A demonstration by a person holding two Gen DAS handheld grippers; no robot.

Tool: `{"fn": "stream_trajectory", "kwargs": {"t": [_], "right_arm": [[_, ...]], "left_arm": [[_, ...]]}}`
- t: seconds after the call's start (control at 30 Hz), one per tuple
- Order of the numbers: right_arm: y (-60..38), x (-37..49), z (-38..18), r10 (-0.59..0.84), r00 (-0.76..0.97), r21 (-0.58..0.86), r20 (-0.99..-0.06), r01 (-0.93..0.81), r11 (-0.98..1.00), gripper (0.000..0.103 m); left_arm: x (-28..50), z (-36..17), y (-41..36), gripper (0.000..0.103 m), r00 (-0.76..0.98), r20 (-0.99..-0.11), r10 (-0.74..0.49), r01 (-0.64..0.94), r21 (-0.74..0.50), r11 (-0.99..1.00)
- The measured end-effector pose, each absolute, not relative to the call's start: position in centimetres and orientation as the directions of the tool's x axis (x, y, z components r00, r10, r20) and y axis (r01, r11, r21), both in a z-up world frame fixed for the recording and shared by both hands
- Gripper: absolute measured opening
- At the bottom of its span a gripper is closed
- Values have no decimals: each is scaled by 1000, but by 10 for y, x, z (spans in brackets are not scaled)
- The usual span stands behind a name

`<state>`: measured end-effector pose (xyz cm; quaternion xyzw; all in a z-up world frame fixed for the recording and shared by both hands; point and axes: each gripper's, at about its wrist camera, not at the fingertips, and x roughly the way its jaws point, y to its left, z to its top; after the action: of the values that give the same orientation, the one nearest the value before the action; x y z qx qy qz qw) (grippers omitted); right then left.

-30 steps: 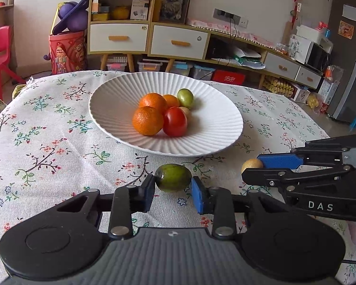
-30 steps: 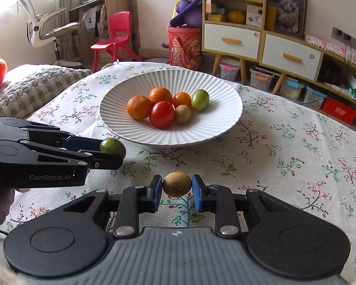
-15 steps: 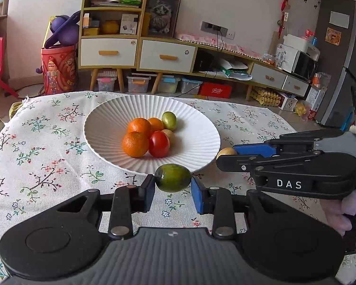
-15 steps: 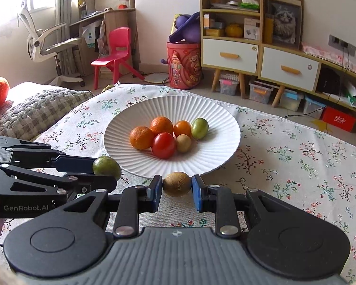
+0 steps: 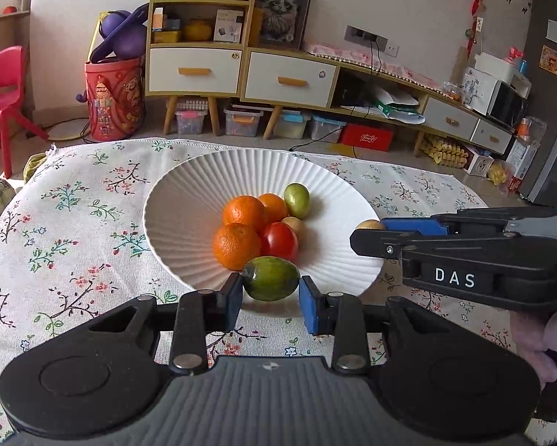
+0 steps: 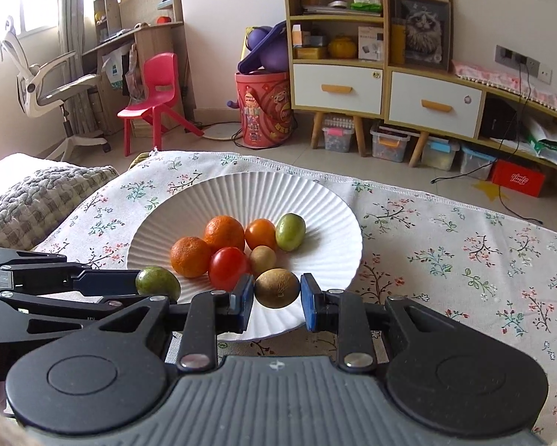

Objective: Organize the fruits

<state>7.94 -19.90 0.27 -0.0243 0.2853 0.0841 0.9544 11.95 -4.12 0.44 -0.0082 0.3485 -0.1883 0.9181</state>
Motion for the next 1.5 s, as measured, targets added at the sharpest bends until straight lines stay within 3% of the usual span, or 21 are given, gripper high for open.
{"fn": "stream_trajectory", "kwargs": {"t": [0.6, 0.8, 1.07, 1.5], "right_arm": [[-202, 94, -7, 129, 810, 23, -572, -141, 990, 25], [-204, 92, -2, 130, 814, 36, -566, -133, 990, 35], [-203, 82, 5, 126, 823, 17, -554, -140, 990, 53], [-205, 60, 10, 97, 823, -25, -559, -133, 991, 69]], "left_arm": [[129, -4, -53, 19, 700, -644, -309, 317, -108, 942], [123, 1, -52, 32, 715, -637, -287, 306, -84, 948], [111, 10, -43, 58, 732, -621, -280, 294, -83, 952], [85, 12, -32, 78, 731, -630, -262, 285, -68, 956]]}}
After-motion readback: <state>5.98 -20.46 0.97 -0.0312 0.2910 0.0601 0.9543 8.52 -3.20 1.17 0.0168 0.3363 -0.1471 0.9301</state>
